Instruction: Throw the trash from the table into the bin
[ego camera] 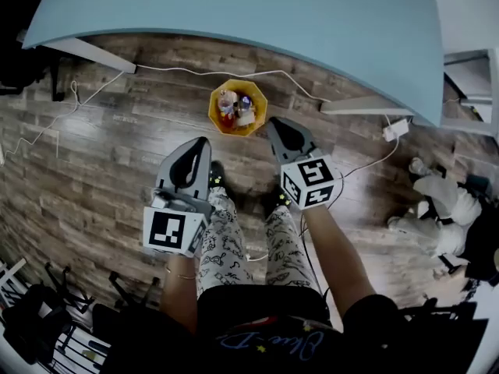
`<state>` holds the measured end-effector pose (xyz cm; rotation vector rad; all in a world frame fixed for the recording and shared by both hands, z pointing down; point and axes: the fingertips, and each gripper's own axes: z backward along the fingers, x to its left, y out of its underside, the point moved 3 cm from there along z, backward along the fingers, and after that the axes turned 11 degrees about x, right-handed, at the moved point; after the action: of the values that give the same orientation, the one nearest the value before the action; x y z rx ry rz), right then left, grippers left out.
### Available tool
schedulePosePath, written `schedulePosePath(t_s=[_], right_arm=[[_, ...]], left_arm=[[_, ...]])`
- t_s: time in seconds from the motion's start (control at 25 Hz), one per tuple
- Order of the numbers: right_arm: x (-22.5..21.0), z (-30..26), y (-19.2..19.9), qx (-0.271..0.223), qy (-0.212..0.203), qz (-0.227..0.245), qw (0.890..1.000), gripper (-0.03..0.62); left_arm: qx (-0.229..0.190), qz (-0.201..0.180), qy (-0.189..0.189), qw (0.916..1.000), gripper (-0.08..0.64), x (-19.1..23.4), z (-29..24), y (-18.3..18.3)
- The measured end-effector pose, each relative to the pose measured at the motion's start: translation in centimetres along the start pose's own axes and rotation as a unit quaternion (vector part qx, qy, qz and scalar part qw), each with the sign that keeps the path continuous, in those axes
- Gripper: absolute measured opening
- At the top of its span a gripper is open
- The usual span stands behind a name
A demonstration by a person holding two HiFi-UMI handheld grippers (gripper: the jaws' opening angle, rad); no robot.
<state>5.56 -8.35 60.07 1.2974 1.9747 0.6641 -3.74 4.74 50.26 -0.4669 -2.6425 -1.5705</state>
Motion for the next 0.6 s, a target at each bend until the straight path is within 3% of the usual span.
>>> schedulePosePath(t_s=[0.2, 0.6], right_arm=[[0.8, 4.2, -3.0, -0.047, 0.007, -0.030, 0.998, 0.006], [3.2, 13.1, -9.2, -0.126, -0.007, -0.015, 0.992, 0.006]], left_arm=[[-0.015, 0.017, 0.016, 0.9996, 0.008, -1.8, 1.3, -2.1], [-0.040, -0.038, 0.059, 0.9968, 0.008, -6.3, 3.3, -8.9]])
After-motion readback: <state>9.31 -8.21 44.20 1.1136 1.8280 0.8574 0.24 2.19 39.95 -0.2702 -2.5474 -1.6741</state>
